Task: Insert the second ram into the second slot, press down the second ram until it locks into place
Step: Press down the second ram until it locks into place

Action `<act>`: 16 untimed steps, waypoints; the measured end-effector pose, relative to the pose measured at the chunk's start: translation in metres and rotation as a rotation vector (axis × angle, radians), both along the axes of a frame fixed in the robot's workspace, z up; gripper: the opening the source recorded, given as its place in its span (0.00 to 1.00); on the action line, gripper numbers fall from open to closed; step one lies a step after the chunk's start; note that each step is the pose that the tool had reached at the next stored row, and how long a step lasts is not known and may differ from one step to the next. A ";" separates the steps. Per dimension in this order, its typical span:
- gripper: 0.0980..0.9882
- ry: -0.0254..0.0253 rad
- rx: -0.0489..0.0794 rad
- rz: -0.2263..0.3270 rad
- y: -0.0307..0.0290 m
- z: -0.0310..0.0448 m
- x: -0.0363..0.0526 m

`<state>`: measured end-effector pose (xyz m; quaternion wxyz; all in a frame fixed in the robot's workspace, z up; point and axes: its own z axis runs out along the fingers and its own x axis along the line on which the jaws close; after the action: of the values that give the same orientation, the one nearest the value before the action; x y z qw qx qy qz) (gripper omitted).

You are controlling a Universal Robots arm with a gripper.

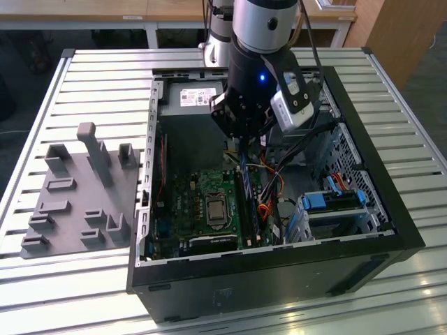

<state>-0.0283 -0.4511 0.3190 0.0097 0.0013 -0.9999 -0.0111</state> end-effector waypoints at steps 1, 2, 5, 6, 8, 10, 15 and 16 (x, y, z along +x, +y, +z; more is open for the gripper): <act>0.04 0.0001 0.000 -0.001 0.0000 -0.0009 0.0000; 0.04 0.0000 0.000 -0.001 0.0000 -0.0021 0.0000; 0.04 0.0000 0.000 -0.002 -0.0001 -0.0065 0.0004; 0.04 0.0001 0.000 -0.002 0.0000 -0.0082 0.0005; 0.04 0.0000 0.000 -0.003 -0.0001 -0.0112 0.0009; 0.04 0.0001 0.000 -0.003 -0.0001 -0.0137 0.0012; 0.04 0.0001 0.000 -0.003 0.0000 -0.0211 0.0014; 0.04 0.0001 0.000 -0.003 -0.0001 -0.0224 0.0014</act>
<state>-0.0270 -0.4511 0.2966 0.0097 -0.0004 -0.9999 -0.0110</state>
